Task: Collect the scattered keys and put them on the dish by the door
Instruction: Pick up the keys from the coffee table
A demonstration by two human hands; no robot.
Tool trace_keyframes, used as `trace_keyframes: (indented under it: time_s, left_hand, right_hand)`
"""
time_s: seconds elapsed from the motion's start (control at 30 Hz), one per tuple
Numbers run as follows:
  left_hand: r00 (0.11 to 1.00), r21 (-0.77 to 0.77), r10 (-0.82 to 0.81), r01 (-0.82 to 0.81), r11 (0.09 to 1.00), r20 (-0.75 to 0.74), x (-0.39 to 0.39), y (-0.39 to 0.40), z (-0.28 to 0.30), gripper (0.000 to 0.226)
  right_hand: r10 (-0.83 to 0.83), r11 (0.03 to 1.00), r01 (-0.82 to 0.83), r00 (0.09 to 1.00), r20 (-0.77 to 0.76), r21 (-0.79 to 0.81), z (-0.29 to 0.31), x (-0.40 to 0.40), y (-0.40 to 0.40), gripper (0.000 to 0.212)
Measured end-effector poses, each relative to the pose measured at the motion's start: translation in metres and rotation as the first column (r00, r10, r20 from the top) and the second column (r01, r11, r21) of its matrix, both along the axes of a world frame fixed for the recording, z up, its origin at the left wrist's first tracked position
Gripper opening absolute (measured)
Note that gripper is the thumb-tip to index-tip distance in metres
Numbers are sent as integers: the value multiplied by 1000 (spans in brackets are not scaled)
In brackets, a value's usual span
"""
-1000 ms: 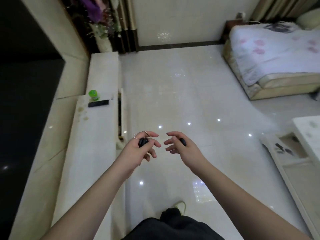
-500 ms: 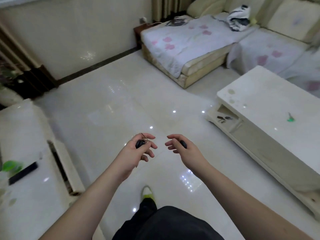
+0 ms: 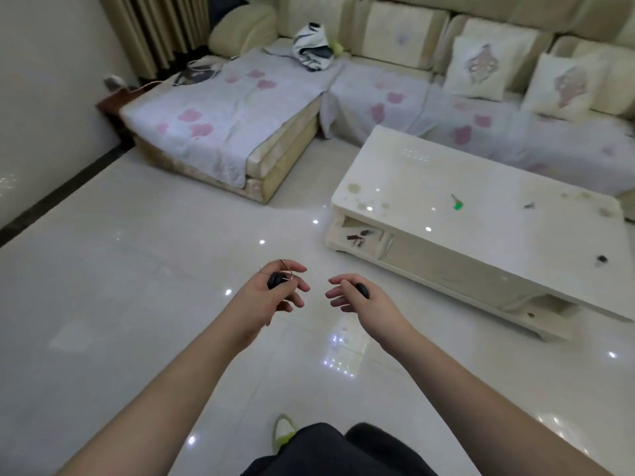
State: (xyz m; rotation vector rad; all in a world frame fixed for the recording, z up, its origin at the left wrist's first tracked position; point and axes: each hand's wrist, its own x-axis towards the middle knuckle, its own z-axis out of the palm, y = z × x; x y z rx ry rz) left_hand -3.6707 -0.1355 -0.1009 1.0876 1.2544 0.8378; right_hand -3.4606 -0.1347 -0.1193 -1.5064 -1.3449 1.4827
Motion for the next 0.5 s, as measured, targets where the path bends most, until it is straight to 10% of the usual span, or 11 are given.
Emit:
trace_keyframes:
  time_s: [0.5]
  left_hand:
    - [939,-60,-329,336,940,103,153,167,-7,16]
  right_hand:
    - [-440,897,442,896,-57,15,-10,140,106,24]
